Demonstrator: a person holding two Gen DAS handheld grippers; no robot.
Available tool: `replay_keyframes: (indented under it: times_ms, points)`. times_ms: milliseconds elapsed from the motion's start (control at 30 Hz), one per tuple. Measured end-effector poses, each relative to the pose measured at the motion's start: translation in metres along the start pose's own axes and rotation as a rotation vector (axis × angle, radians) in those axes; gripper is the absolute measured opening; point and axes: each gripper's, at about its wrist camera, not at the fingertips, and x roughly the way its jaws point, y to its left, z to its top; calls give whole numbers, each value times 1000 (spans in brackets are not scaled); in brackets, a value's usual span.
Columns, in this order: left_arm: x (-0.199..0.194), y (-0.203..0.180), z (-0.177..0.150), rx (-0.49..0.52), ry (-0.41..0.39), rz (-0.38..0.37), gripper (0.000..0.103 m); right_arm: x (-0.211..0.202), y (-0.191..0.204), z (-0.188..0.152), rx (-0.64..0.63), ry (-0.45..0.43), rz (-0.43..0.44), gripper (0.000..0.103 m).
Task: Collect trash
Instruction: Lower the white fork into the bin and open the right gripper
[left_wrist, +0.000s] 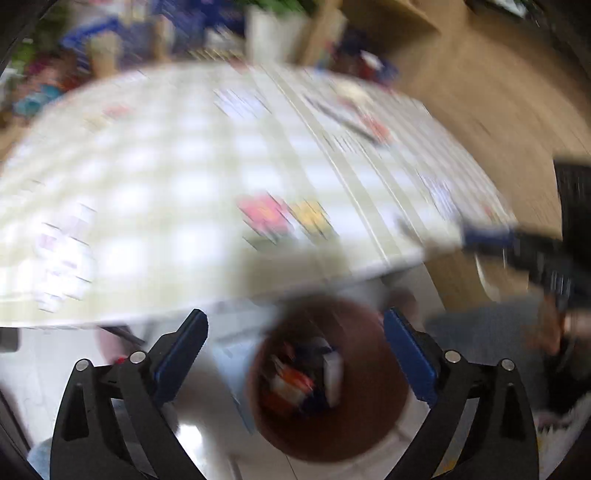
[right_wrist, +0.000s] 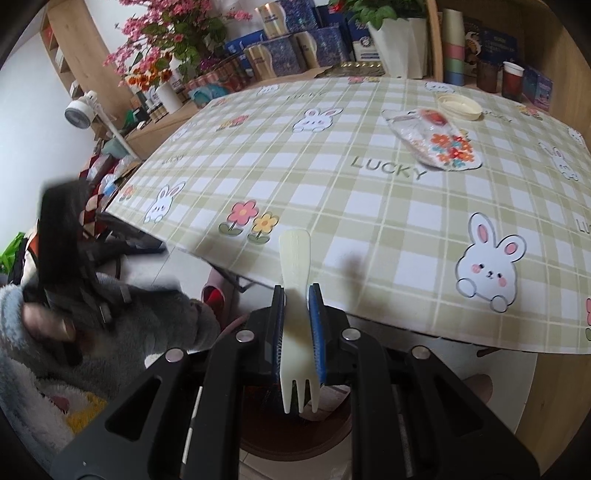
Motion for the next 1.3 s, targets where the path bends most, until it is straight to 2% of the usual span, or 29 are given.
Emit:
replay_keyframes:
  times_ms: [167,333,567,800,900,1000,1067,1167,1300]
  points:
    - [-33,29,13,-128,-151,87,97,17,11,-10,-21,73,23,17]
    - [-44,43,15,-167,-205,161,97,37,17,-20,-15,159,39,17]
    - [-41,53,10,-175,-186,188,97,59,21,-31,-3,270,50,17]
    - [-38,55,6,-176,-175,189,97,70,22,-39,2,324,60,18]
    - [-36,54,6,-181,-172,185,97,69,24,-40,-10,329,53,25]
    - [-34,54,6,-180,-167,187,97,68,25,-39,-15,317,46,41]
    - [-33,53,6,-178,-163,189,97,65,24,-36,-15,290,45,67]
    - [-33,54,6,-182,-162,191,97,54,21,-27,-22,220,14,90]
    - [-31,54,9,-188,-155,188,97,37,9,-13,10,125,-52,97]
